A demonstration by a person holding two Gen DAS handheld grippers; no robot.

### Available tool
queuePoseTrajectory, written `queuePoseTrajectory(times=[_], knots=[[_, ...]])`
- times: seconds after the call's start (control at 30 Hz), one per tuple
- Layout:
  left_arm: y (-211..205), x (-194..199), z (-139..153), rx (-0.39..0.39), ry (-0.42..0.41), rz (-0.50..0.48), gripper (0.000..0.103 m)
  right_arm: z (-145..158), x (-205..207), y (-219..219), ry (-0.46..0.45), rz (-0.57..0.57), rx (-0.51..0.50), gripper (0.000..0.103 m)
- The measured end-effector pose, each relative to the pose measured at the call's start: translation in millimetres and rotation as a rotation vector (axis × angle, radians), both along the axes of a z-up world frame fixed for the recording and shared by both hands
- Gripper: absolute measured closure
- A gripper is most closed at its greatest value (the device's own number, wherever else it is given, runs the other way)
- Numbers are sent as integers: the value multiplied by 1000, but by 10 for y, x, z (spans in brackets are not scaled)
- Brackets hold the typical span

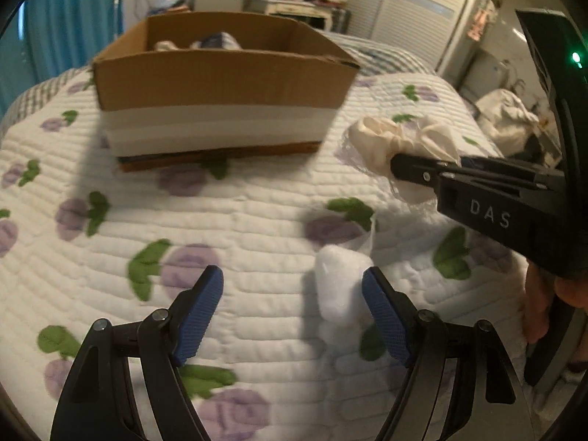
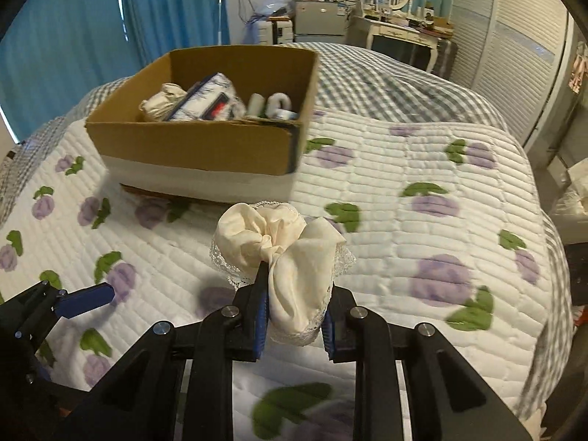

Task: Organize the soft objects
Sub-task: 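Grasp the cream lace scrunchie with the right tool while the left tool grasps the cotton pad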

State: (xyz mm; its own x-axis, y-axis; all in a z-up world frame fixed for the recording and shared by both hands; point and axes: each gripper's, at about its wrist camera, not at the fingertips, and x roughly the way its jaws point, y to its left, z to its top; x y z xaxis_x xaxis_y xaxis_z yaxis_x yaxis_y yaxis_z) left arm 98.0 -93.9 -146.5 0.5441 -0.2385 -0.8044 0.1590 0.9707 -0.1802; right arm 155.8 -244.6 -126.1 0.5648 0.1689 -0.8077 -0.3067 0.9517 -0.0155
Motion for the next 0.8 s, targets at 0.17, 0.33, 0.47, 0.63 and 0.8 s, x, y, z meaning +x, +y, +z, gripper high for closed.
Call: queuePoseTrajectory(times=[0.17,0.33,0.47,0.63,0.8], knots=[[-196,33,-104,6,30,-75,31,5,-10,-173,-3,-30,13,80],[-354,61,-113,25,15,-144,69,3,-67,-220,-6,-30,7,80],[-384,69,-74,18,-3,-155,73,34,-140,-258,-14,-36,0,80],[-336,-3,58,16,-38,-143,73,170,-306,-262,-37,-33,-2,80],[-246,-121,316,24,-92,-99,73,412,-540,-203,-84,-21,-18,80]])
